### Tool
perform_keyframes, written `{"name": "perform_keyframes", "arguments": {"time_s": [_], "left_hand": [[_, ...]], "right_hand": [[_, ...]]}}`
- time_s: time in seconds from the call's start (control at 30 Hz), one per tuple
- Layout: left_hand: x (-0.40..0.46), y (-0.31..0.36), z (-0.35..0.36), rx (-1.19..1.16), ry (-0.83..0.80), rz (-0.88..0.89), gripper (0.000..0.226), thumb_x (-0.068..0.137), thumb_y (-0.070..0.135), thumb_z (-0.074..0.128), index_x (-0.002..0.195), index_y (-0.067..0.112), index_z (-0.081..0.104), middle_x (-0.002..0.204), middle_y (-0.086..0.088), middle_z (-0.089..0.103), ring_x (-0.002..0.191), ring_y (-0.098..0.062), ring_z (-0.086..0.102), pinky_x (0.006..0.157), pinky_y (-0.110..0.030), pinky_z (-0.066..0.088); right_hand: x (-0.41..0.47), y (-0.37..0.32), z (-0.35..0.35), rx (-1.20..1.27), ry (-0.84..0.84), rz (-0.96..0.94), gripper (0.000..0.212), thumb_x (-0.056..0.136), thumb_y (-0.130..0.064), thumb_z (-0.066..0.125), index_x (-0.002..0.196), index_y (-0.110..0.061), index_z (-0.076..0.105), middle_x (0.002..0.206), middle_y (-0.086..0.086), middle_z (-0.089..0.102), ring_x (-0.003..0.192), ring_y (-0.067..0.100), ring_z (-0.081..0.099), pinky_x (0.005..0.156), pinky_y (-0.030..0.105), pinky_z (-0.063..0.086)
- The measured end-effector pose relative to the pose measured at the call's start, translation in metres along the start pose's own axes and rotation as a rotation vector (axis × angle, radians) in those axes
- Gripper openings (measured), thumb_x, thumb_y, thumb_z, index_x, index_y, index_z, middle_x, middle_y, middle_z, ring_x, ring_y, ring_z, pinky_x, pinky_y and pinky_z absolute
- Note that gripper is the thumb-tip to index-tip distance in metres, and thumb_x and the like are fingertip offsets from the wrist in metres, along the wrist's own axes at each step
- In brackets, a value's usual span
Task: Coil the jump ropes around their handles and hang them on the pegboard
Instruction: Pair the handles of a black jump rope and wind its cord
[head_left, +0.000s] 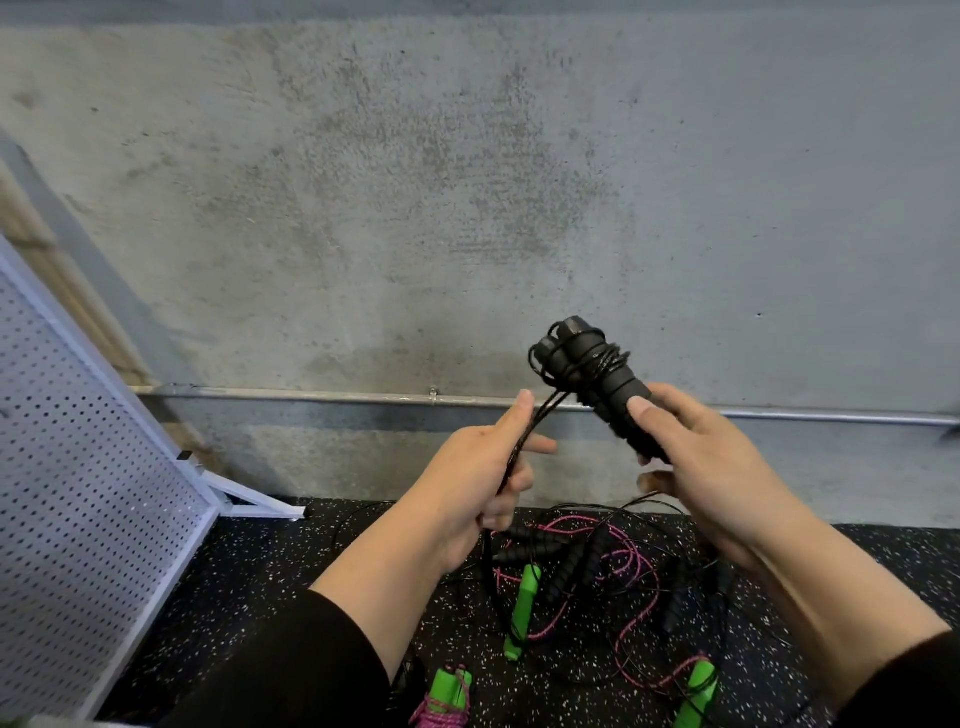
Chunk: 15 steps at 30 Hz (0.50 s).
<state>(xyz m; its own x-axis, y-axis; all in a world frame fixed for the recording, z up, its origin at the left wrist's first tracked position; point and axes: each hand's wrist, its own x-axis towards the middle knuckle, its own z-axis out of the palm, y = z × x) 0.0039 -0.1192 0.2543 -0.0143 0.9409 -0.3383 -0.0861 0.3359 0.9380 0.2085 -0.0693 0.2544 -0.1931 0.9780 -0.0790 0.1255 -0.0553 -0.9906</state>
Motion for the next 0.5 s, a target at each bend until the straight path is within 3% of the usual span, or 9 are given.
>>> {"name": "perform_keyframes", "arguments": {"time_s": [0.07,0.13,0.17,0.2,0.27,0.33,0.5], "left_hand": [[-0.001,0.0,0.002,0.013,0.003,0.001,0.068,0.091,0.073,0.048,0.112,0.013,0.072,0.059,0.005,0.035,0.047,-0.009,0.02,0.047,-0.025,0.015],[-0.001,-0.001,0.004,0.01,0.006,-0.006,0.068,0.092,0.072,0.048,0.113,0.012,0.071,0.058,0.006,0.032,0.047,-0.008,0.02,0.044,-0.023,0.016],[-0.001,-0.001,0.004,0.002,0.011,-0.008,0.067,0.092,0.071,0.048,0.113,0.012,0.071,0.058,0.007,0.031,0.047,-0.008,0.02,0.043,-0.023,0.016],[0.0,-0.002,0.004,-0.014,0.016,-0.008,0.066,0.093,0.07,0.05,0.112,0.011,0.071,0.057,0.006,0.03,0.046,-0.008,0.019,0.043,-0.023,0.016],[0.002,-0.003,0.004,-0.035,0.032,0.006,0.063,0.092,0.068,0.054,0.101,0.007,0.066,0.056,0.006,0.028,0.045,-0.009,0.017,0.042,-0.022,0.016],[0.004,-0.005,0.002,-0.009,0.066,0.022,0.054,0.09,0.066,0.06,0.095,0.013,0.054,0.055,0.006,0.028,0.045,-0.011,0.017,0.042,-0.022,0.017],[0.006,-0.011,0.002,0.022,0.122,0.017,0.045,0.091,0.059,0.065,0.078,0.019,0.051,0.053,0.003,0.031,0.045,-0.012,0.02,0.043,-0.024,0.018]], "right_hand": [[0.003,0.001,-0.008,-0.267,0.027,-0.034,0.025,0.096,-0.034,0.066,0.121,-0.036,0.065,0.105,0.007,0.068,0.07,0.013,0.057,0.073,0.039,0.056],[0.0,0.003,-0.006,-0.412,-0.025,-0.061,0.036,0.091,-0.03,0.074,0.124,-0.034,0.059,0.104,-0.004,0.067,0.073,0.005,0.059,0.071,0.014,0.05],[-0.002,0.004,-0.001,-0.479,-0.049,-0.082,0.043,0.088,-0.027,0.077,0.125,-0.033,0.057,0.106,-0.009,0.066,0.08,0.001,0.06,0.071,0.009,0.045],[-0.003,0.008,0.005,-0.54,-0.059,-0.121,0.049,0.085,-0.026,0.081,0.126,-0.032,0.055,0.109,-0.01,0.064,0.089,0.002,0.061,0.076,0.01,0.044],[-0.006,0.015,0.014,-0.674,-0.026,-0.19,0.058,0.078,-0.027,0.086,0.124,-0.034,0.052,0.115,-0.011,0.06,0.102,0.01,0.059,0.088,0.027,0.047],[-0.01,0.014,0.019,-0.796,0.027,-0.247,0.061,0.075,-0.03,0.088,0.12,-0.035,0.047,0.113,-0.012,0.052,0.102,0.012,0.054,0.087,0.034,0.046],[-0.019,0.01,0.027,-0.933,0.039,-0.354,0.062,0.075,-0.039,0.086,0.121,-0.036,0.043,0.112,-0.013,0.044,0.102,0.015,0.054,0.082,0.039,0.05]]}}
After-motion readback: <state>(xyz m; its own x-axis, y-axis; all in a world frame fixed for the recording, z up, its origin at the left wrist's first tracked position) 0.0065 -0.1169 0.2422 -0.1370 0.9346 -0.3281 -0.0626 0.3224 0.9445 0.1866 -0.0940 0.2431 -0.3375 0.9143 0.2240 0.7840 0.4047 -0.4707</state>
